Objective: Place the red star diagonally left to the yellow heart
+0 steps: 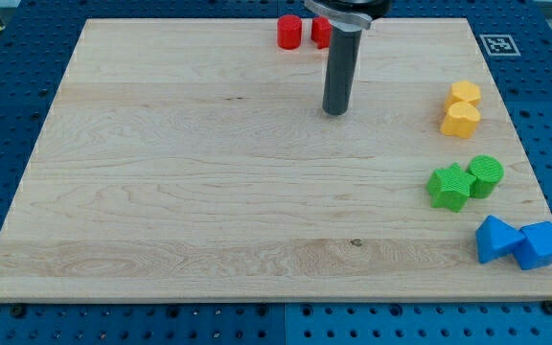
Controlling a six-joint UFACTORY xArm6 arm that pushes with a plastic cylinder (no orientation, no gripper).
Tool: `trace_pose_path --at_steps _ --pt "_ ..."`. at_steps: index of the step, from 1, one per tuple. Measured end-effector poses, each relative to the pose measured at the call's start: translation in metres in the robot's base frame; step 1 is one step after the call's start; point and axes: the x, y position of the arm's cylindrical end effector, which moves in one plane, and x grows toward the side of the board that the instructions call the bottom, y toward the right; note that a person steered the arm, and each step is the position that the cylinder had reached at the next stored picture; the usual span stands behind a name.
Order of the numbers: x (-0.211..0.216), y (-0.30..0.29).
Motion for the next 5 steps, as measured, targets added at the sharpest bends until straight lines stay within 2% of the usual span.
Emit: trace_pose_path --at_steps 1,2,3,5 --pt "-0.001 0.026" --pt "-0.02 0.104" --pt "-0.049 0.156" --pt "-0.142 0.142"
